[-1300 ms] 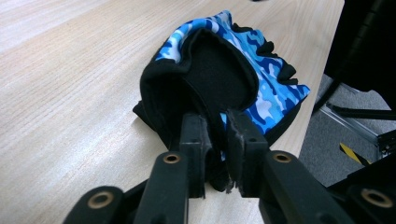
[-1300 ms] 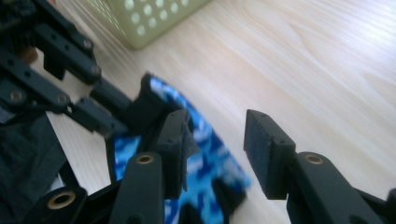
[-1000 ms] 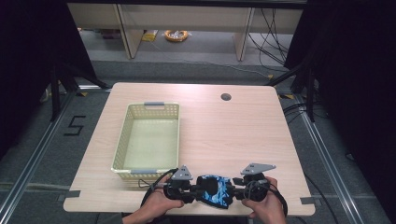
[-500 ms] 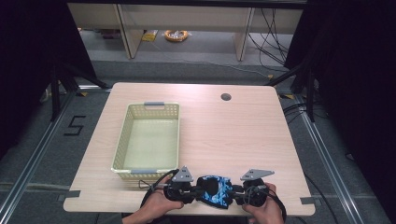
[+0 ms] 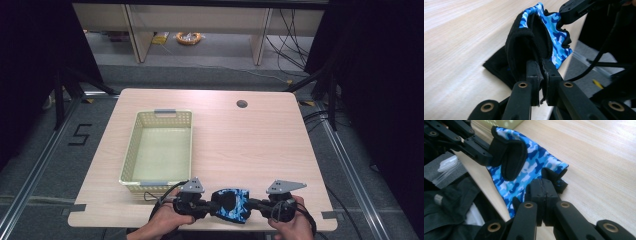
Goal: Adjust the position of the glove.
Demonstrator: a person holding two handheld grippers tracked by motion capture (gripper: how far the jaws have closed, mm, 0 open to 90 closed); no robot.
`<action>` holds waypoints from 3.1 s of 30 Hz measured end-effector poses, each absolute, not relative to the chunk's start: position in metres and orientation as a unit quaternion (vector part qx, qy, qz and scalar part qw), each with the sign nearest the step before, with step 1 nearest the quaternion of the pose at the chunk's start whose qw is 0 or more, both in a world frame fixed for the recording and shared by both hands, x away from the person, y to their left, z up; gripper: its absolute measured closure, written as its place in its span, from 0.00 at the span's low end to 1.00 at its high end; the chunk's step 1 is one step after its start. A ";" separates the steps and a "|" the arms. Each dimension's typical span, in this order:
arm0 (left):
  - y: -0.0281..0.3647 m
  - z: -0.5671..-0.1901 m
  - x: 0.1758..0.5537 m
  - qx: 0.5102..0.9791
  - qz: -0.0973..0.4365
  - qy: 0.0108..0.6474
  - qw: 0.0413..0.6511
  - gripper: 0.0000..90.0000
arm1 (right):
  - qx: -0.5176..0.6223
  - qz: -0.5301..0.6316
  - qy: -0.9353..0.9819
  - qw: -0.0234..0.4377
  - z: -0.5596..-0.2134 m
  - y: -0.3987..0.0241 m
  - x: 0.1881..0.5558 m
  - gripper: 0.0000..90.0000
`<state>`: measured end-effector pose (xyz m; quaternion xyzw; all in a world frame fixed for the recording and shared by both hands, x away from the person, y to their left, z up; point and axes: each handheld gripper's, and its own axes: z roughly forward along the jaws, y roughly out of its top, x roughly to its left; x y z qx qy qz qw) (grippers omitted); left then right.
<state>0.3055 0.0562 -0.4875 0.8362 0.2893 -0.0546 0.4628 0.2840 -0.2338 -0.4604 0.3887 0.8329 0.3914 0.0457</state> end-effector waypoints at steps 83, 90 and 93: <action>0.049 -0.512 0.327 0.816 -0.078 0.352 0.452 0.94 | 0.435 0.376 0.818 0.016 -0.506 -0.228 0.296 0.90; 0.050 -0.510 0.327 0.812 -0.078 0.355 0.457 0.94 | 0.431 0.383 0.817 0.013 -0.505 -0.228 0.295 0.90; 0.052 -0.508 0.327 0.811 -0.082 0.356 0.457 0.94 | 0.426 0.391 0.816 0.009 -0.504 -0.229 0.295 0.90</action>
